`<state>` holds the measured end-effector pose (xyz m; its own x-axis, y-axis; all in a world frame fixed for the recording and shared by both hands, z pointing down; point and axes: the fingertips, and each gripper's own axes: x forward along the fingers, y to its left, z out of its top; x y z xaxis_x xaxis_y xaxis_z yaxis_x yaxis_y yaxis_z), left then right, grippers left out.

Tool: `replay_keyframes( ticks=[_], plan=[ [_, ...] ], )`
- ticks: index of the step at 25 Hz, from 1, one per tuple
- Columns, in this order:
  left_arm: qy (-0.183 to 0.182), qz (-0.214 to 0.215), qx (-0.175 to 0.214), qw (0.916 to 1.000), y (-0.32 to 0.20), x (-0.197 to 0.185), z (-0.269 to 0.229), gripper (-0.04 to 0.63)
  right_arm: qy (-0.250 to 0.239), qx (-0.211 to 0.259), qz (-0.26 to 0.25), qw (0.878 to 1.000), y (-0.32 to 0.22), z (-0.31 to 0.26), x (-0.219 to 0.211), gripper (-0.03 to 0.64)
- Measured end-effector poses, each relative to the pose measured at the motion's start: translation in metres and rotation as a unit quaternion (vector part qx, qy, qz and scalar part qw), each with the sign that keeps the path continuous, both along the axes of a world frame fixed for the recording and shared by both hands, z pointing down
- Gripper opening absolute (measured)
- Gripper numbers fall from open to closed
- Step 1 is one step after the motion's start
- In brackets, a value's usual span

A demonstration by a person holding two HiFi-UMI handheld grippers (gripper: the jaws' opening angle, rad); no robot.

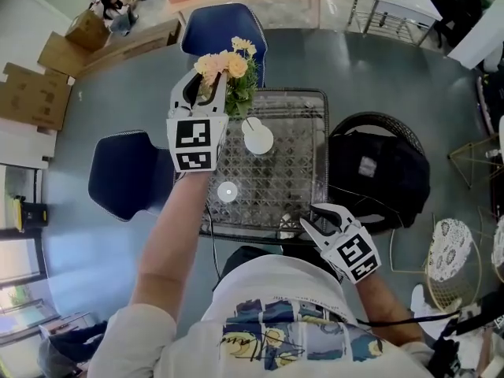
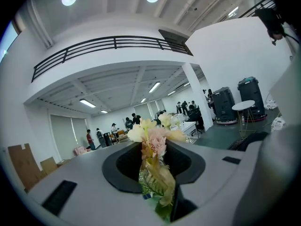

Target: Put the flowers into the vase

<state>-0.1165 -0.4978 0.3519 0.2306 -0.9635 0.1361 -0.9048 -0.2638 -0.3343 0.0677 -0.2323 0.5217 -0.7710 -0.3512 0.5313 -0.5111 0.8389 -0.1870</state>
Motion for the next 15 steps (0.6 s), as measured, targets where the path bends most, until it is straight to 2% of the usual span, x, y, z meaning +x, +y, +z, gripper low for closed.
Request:
replay_keyframes(
  ticks=[11, 15],
  plan=[
    [0.001, 0.025, -0.012, 0.9996, 0.006, 0.023, 0.085, 0.133, 0.015, -0.013, 0.020, 1.000, -0.006, 0.011, 0.023, 0.110],
    [0.007, 0.040, -0.044, 0.9982, 0.014, 0.029, 0.122, 0.162, 0.017, -0.014, 0.019, 1.000, -0.008, 0.012, 0.024, 0.110]
  ],
)
